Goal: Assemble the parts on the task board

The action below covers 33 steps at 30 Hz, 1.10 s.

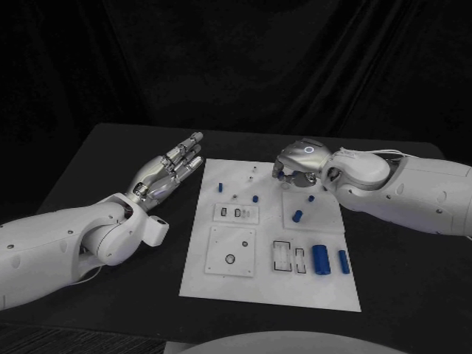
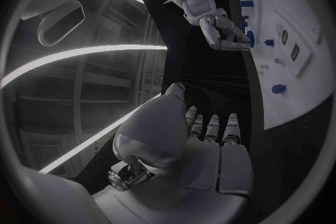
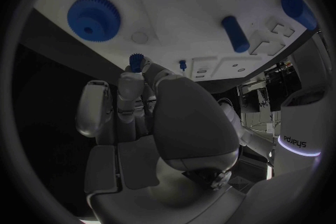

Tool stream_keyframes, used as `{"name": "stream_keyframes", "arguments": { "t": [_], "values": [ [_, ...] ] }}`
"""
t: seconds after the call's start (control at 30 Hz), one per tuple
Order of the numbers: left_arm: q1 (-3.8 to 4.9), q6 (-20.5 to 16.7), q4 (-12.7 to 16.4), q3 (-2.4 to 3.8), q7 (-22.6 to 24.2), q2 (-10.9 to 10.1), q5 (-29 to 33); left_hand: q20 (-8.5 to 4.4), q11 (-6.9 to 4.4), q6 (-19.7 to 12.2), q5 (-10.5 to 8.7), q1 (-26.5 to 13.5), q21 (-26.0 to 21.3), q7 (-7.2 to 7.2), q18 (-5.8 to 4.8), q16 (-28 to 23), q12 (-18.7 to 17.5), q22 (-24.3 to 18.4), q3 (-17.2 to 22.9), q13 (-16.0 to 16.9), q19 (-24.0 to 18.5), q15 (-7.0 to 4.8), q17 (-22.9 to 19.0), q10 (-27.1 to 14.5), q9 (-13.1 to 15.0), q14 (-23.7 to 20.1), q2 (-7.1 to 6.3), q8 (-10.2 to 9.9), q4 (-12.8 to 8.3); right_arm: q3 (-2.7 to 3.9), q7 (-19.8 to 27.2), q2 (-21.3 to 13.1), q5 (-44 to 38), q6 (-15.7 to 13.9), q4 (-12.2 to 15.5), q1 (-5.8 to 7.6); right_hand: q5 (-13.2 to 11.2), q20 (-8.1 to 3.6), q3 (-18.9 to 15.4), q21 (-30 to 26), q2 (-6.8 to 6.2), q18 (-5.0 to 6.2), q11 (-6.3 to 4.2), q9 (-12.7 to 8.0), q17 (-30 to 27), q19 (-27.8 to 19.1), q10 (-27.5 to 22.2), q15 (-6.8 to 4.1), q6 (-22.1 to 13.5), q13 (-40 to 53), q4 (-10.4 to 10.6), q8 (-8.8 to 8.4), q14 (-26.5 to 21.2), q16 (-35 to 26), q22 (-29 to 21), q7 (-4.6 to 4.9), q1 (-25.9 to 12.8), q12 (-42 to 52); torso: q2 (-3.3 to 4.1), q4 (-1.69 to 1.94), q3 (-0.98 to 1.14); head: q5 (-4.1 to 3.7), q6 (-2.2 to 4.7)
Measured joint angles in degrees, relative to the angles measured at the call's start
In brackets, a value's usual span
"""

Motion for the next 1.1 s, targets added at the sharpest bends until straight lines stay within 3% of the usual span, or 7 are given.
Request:
{"name": "stream_keyframes", "arguments": {
  "t": [0.27,0.47,0.53,0.6,0.87,1.1],
  "values": [
    [0.00,0.2,-0.2,0.00,0.0,0.3,0.0,0.41,0.13,0.0,0.22,0.1,0.0,0.04,-0.01,0.0,0.0,0.0,0.3,0.0,0.0,0.00,0.0,0.1,0.0,0.0,0.11,0.0,-0.3,0.39,1.1,3.6,2.6,-1.0,-2.8,0.35,0.0,0.00,-0.2,0.0,-0.07,0.00,0.16,0.0,0.0,0.0,0.4,0.05,0.0,0.3,0.2,0.00,0.0,0.0,0.2,0.04,0.1,0.0,0.05,0.03,-0.01,0.08,-0.09],
    [0.00,0.5,-0.6,0.00,0.0,0.7,0.0,0.55,0.33,0.8,0.22,0.1,0.0,0.36,-0.01,0.0,0.0,0.0,0.7,0.0,0.1,0.20,0.0,-0.1,0.1,-0.2,0.11,0.2,-0.4,0.71,2.2,7.0,4.7,-0.9,-6.3,0.42,0.0,0.00,-0.6,0.0,-0.11,-0.05,0.13,-0.2,0.1,0.0,0.5,0.17,-0.6,0.3,0.6,-0.46,-0.1,0.0,0.6,0.63,0.4,-0.2,0.02,0.03,-0.03,0.11,-0.14],
    [0.00,0.6,-0.6,0.00,0.0,0.9,0.0,0.75,0.34,0.8,0.22,0.1,0.0,0.41,-0.01,0.0,0.0,0.0,0.7,0.0,0.1,0.33,0.0,-0.1,0.1,-0.1,0.11,0.2,-0.4,0.84,2.5,8.1,5.5,-0.8,-7.8,0.43,0.0,0.00,-0.6,0.0,-0.11,-0.94,0.13,-0.2,0.1,0.0,0.5,0.26,-0.6,0.2,0.6,-0.46,-0.1,0.0,0.7,0.63,0.4,-0.2,0.02,0.07,-0.02,0.07,-0.14],
    [0.00,0.7,-0.7,0.00,0.0,0.9,0.0,0.82,0.34,0.8,0.22,0.1,0.0,0.41,-0.01,0.0,0.0,0.0,0.7,0.0,0.0,0.41,0.0,-0.1,0.2,0.0,0.11,0.2,-0.4,0.89,2.8,9.0,6.1,-0.7,-9.0,0.44,0.0,0.00,-0.8,0.0,-0.08,-0.94,0.12,-0.2,0.1,0.0,0.5,0.26,-0.6,0.2,0.8,-0.46,-0.1,0.0,0.7,0.63,0.5,-0.2,0.02,0.10,-0.02,0.09,-0.07],
    [0.00,1.1,-0.9,0.00,0.0,1.2,0.0,0.82,0.54,1.2,0.22,0.1,0.0,0.42,-0.01,0.0,0.0,0.0,0.9,0.0,0.0,0.41,0.0,0.1,0.2,0.0,0.11,0.2,-0.6,1.12,3.5,11.6,7.8,-0.3,-13.5,0.44,0.0,0.00,-0.8,0.0,-0.08,-0.93,-0.07,-0.2,0.0,0.0,0.7,0.47,-0.6,0.0,0.8,-0.46,-0.4,0.0,0.8,0.63,0.5,-0.5,-0.02,0.01,-0.02,0.76,0.08],
    [0.00,1.3,-0.9,0.00,0.0,1.3,0.0,0.82,0.54,1.2,0.22,0.3,0.0,0.42,-0.01,0.0,0.0,0.0,0.9,0.0,0.0,0.41,0.0,0.1,0.2,0.0,0.33,0.2,-0.6,1.16,3.7,12.6,8.5,0.2,-15.2,0.44,-0.2,0.21,-1.1,0.0,-0.08,-0.92,-0.07,-0.2,-0.1,-0.2,0.7,0.59,-0.6,0.0,1.1,-0.70,-0.5,0.0,0.8,0.63,0.5,-0.5,-0.04,-0.13,-0.02,1.28,0.03]
  ]
}}
